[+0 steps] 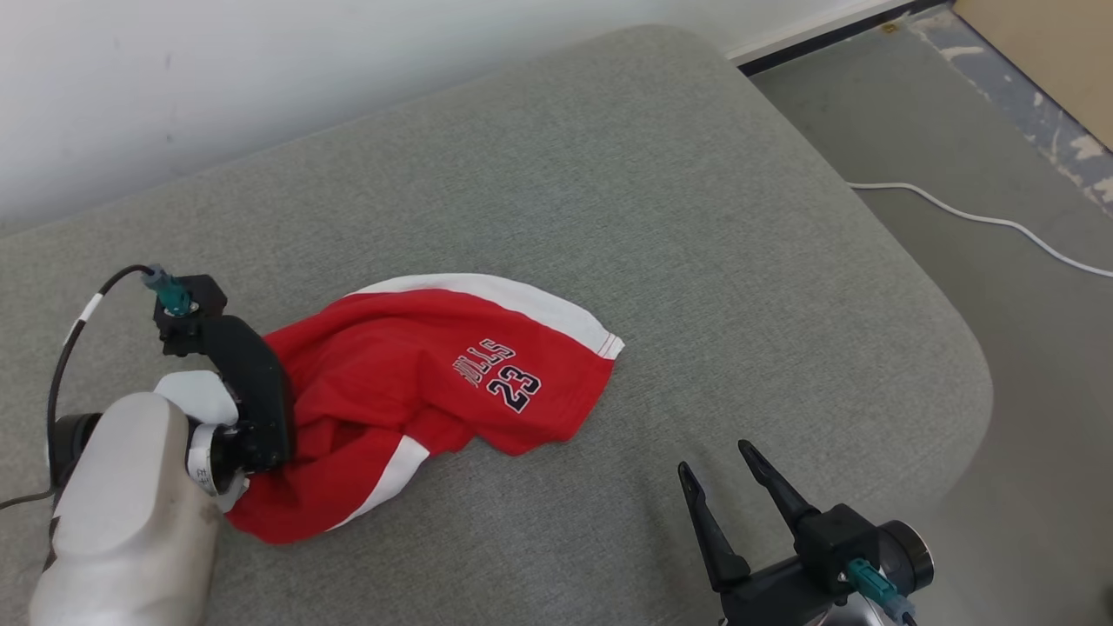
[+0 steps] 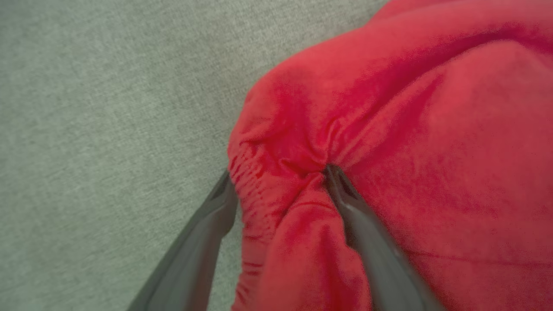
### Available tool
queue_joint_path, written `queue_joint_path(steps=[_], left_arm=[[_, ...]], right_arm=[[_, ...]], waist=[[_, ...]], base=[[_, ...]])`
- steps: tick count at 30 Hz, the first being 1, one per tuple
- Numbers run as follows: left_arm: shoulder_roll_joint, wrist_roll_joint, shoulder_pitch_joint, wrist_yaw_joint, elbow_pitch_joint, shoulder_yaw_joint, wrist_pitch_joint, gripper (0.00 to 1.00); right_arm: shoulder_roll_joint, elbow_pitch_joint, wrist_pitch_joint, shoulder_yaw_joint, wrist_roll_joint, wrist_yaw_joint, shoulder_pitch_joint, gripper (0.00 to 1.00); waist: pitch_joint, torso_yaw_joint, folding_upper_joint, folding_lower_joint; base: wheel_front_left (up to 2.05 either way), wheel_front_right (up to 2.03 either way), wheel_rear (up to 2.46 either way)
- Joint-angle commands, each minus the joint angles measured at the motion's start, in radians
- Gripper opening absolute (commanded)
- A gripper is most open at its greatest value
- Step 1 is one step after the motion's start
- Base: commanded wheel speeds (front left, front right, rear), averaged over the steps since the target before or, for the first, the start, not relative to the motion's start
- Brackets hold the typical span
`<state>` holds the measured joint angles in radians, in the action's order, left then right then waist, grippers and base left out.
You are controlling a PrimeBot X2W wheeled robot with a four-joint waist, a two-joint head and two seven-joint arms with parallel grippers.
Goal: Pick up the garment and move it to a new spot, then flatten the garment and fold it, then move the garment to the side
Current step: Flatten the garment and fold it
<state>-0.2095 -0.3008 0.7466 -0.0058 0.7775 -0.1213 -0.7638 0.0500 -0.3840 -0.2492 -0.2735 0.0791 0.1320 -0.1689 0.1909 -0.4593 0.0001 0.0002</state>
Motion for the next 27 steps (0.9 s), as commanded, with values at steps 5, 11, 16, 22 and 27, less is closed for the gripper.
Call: queue_joint_path(steps=[5,11,16,22,27], left_arm=[[0.019,-0.007,-0.002,-0.040,-0.055,-0.007,0.159,0.00],[0.037,0.009,0.039,-0.075,-0.110,-0.021,0.427,0.00],[0.066,0.001,0.086,-0.103,-0.126,-0.040,0.693,0.00],[0.105,-0.054,0.134,-0.123,-0.161,-0.107,0.936,0.00],[0.093,-0.167,0.081,-0.123,-0.186,-0.259,0.971,0.00]], right_arm=[[0.001,-0.010,-0.009,-0.004,0.012,-0.002,-0.024,1.00],[0.001,-0.021,-0.012,0.002,0.010,-0.002,-0.025,1.00],[0.001,-0.033,-0.015,0.004,0.010,-0.003,-0.019,1.00],[0.000,-0.040,-0.015,0.022,0.007,-0.003,-0.005,1.00],[0.001,-0.039,-0.016,0.040,0.013,-0.003,0.011,1.00]], waist=[[-0.003,0.029,-0.0001,-0.0002],[-0.023,0.046,-0.0001,-0.0002],[-0.052,0.055,-0.0001,-0.0002],[-0.082,0.085,-0.0001,-0.0002],[-0.098,0.148,-0.0001,-0.0002]], base=[[0.00,0.00,0.00],[0.00,0.00,0.00],[0.00,0.00,0.00],[0.00,0.00,0.00],[0.00,0.00,0.00]])
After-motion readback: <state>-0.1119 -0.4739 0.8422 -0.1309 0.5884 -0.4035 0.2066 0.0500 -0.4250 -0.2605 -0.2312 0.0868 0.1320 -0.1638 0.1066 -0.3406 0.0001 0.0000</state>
